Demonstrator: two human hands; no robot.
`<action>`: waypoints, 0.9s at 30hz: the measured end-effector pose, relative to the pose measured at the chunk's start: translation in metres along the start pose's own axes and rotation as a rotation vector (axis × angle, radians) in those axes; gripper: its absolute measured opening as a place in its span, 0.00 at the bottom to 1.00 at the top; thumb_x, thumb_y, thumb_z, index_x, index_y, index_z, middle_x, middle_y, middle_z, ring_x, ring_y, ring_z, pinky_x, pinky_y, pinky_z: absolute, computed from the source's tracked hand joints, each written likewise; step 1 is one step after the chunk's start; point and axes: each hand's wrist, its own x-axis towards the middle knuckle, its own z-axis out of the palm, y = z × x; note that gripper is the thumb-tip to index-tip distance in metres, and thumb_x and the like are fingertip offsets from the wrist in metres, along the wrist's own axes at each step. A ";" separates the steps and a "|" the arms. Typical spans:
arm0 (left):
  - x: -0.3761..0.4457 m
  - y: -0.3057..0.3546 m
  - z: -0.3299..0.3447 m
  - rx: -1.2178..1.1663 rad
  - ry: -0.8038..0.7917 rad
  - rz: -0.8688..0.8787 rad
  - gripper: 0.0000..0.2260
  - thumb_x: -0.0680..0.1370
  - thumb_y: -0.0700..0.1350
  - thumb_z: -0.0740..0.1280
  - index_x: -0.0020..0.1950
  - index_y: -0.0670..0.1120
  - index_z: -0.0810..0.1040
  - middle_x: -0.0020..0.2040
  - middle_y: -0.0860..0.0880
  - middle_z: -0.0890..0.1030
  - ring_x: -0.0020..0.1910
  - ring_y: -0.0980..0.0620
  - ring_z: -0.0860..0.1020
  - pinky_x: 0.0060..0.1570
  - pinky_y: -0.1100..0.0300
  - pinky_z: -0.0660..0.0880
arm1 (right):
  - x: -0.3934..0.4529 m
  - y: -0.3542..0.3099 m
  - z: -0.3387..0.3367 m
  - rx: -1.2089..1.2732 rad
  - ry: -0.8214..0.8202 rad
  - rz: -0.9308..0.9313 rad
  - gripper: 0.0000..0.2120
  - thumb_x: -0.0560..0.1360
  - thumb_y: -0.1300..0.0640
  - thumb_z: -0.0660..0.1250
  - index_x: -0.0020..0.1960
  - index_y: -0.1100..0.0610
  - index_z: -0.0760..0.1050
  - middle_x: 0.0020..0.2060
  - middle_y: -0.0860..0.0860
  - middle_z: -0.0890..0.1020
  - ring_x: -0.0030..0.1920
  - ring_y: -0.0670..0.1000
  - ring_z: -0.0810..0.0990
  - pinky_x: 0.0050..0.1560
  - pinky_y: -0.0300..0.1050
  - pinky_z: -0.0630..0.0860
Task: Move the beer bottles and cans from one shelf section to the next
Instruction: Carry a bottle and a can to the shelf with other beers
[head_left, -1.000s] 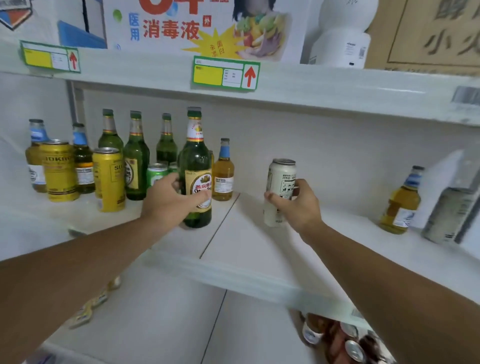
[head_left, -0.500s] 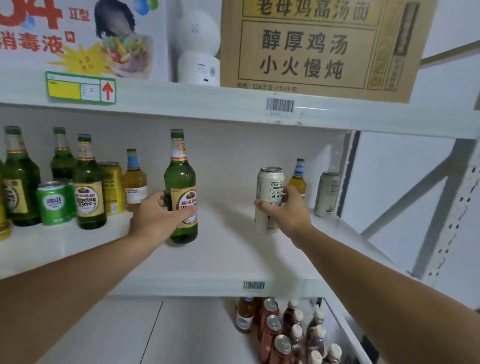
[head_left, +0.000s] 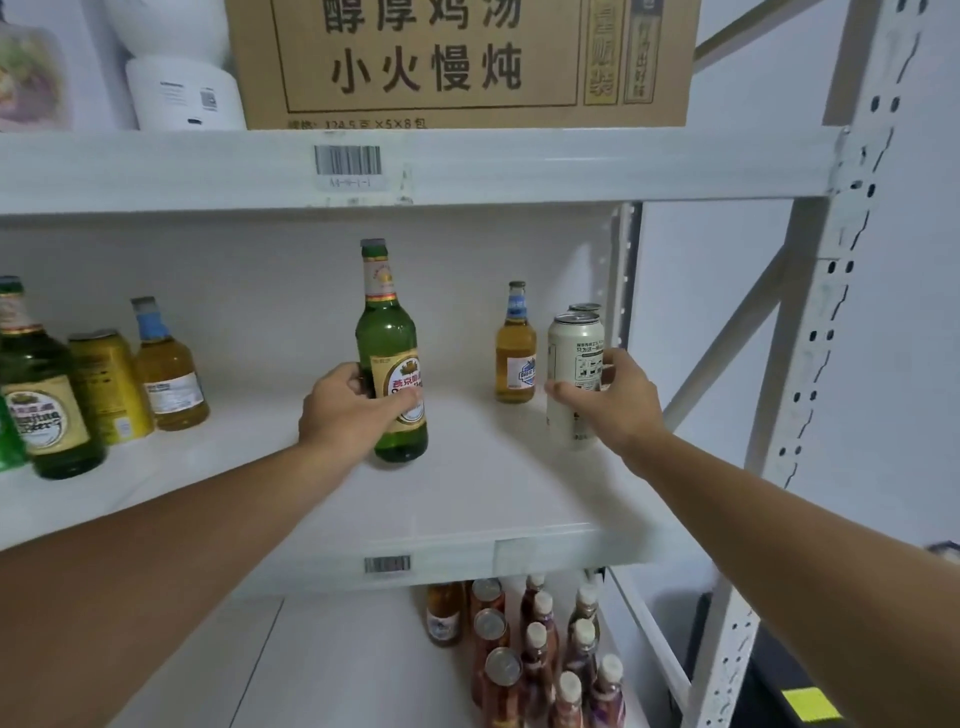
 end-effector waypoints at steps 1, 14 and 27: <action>0.002 0.000 0.007 0.006 -0.010 0.005 0.24 0.60 0.61 0.84 0.51 0.55 0.83 0.48 0.58 0.88 0.50 0.53 0.88 0.59 0.46 0.84 | 0.004 0.004 -0.004 -0.002 0.010 0.011 0.30 0.68 0.43 0.84 0.65 0.49 0.76 0.52 0.43 0.84 0.52 0.47 0.84 0.59 0.58 0.84; 0.068 -0.005 0.066 0.006 -0.117 0.045 0.25 0.61 0.60 0.85 0.53 0.55 0.82 0.52 0.56 0.88 0.53 0.51 0.87 0.60 0.45 0.84 | 0.043 0.027 -0.004 -0.013 0.111 0.125 0.24 0.71 0.50 0.83 0.62 0.51 0.75 0.47 0.45 0.83 0.49 0.48 0.84 0.40 0.45 0.80; 0.129 -0.026 0.121 0.067 -0.219 0.061 0.27 0.70 0.57 0.84 0.65 0.52 0.81 0.58 0.52 0.86 0.59 0.46 0.84 0.57 0.51 0.81 | 0.091 0.057 0.018 0.010 0.156 0.178 0.30 0.74 0.49 0.81 0.71 0.51 0.73 0.48 0.41 0.78 0.47 0.43 0.80 0.34 0.40 0.74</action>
